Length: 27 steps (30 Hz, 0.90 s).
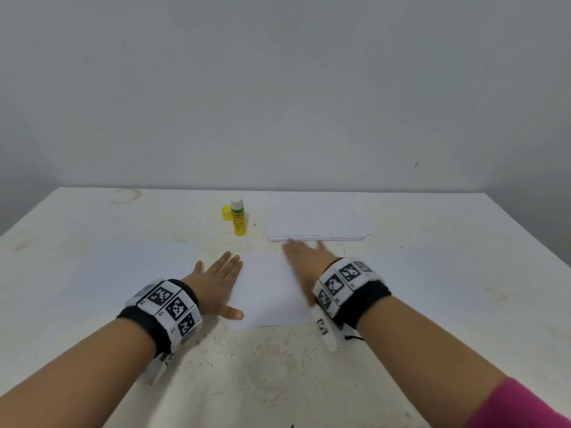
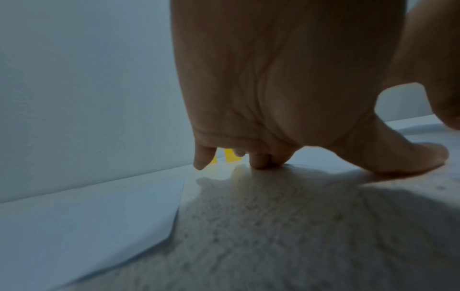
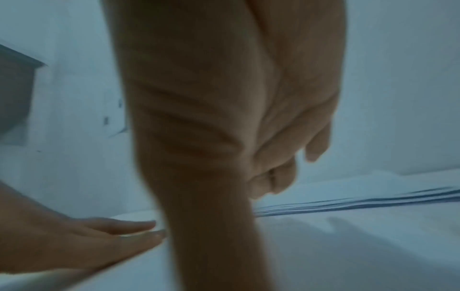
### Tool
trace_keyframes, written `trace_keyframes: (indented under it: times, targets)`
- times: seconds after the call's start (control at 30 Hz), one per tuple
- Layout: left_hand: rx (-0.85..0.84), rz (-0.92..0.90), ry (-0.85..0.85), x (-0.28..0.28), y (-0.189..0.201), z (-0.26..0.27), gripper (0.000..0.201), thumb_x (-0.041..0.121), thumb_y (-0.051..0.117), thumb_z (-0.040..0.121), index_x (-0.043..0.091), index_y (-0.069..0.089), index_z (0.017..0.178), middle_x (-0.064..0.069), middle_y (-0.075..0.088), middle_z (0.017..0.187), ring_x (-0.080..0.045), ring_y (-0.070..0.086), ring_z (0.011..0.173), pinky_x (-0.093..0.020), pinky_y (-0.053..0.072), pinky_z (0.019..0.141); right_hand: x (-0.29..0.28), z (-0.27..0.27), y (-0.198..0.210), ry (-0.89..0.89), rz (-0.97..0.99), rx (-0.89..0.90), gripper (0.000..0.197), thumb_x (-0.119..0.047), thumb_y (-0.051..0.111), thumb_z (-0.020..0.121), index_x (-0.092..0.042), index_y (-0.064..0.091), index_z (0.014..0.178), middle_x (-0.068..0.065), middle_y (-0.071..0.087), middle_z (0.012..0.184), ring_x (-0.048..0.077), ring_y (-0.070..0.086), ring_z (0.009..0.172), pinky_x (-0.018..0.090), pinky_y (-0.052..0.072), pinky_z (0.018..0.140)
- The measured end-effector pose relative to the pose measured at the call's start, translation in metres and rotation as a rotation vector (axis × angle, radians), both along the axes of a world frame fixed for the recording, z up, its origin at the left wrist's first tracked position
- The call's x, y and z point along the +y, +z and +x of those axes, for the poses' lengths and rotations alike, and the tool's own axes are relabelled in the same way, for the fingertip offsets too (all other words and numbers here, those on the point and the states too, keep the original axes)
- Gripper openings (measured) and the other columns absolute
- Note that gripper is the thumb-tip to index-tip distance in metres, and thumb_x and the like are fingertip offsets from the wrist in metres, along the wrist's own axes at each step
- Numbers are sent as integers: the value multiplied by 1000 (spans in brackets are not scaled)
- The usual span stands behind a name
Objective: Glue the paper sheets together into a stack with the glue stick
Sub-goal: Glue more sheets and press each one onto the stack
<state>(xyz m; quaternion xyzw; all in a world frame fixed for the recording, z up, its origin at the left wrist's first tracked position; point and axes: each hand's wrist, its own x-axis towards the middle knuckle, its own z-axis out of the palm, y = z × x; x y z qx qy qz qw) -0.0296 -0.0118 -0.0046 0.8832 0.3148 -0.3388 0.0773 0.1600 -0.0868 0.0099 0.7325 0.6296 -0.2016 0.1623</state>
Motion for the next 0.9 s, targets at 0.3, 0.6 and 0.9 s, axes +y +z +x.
trace_keyframes:
  times: [0.3,0.6,0.9]
  targets:
    - [2,-33,12,-1,3,-1,126,85,20,60,5,-24,147,-5,-30,155,-18,-25,144,-56,3,116,3,-12,-21,169,-80,53,114,-45,71,80,-17,-14,152,-3,-13,160,16,4,148,46,3,118]
    - [10,-14,11,4,-4,2,122,73,48,78,3,-25,146,-7,-31,155,-19,-25,144,-58,5,115,-34,69,-6,-94,-144,-36,124,-50,75,75,-12,-15,151,2,-11,161,19,5,148,49,6,117]
    - [-5,-37,28,5,-4,2,129,72,57,75,5,-26,146,-5,-30,155,-18,-21,145,-60,7,115,-36,73,-9,-236,38,87,144,-49,89,54,-17,-12,152,9,47,142,32,32,139,48,5,118]
